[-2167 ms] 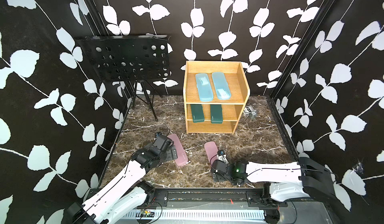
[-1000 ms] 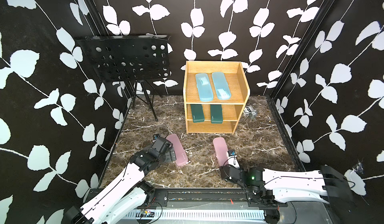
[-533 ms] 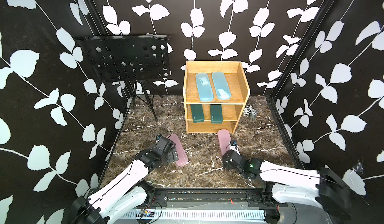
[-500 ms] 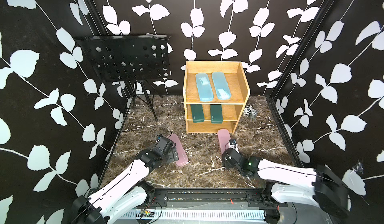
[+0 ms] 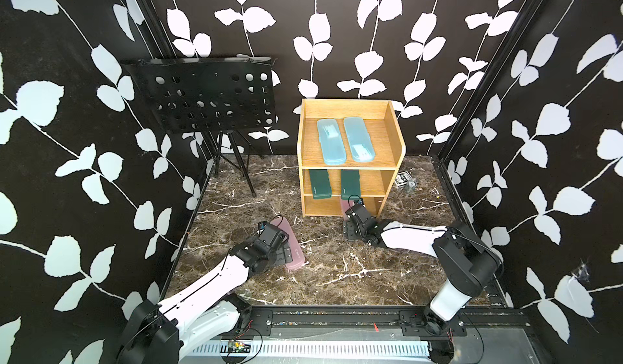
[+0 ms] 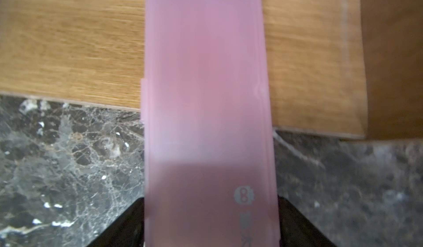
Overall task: Place the pencil cases on the shelf according to color
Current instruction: Place the pencil case on the shelf.
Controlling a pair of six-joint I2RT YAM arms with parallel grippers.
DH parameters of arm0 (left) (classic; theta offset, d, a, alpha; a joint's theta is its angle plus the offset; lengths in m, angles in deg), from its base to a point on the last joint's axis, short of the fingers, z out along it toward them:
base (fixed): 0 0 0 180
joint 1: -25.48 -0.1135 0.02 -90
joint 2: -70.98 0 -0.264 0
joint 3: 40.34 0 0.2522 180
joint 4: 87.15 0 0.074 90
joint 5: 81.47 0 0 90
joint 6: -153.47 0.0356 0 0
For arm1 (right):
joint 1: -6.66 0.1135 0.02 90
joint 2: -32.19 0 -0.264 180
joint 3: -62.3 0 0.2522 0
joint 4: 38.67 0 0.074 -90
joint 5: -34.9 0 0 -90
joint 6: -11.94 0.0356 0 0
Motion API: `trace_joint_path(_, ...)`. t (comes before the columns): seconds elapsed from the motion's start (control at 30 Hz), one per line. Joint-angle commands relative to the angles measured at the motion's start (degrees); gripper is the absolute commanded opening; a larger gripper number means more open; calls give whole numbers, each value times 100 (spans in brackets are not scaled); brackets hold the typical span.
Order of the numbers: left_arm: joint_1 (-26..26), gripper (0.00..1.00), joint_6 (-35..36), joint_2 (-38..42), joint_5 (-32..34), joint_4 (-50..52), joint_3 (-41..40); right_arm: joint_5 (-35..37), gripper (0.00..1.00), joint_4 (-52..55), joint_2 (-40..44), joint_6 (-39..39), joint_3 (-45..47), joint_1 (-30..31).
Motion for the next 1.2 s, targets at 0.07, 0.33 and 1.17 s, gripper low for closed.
trace_joint_path(0.07,35,98,19,-89,99,-204,-3,-29,96,218,379,-132,-14,16)
trace_joint_path(0.33,52,98,19,-15,76,-134,25,-247,98,787,1606,9,540,21)
trace_joint_path(1.17,53,99,98,-260,43,-412,-28,-332,39,83,901,487,929,16)
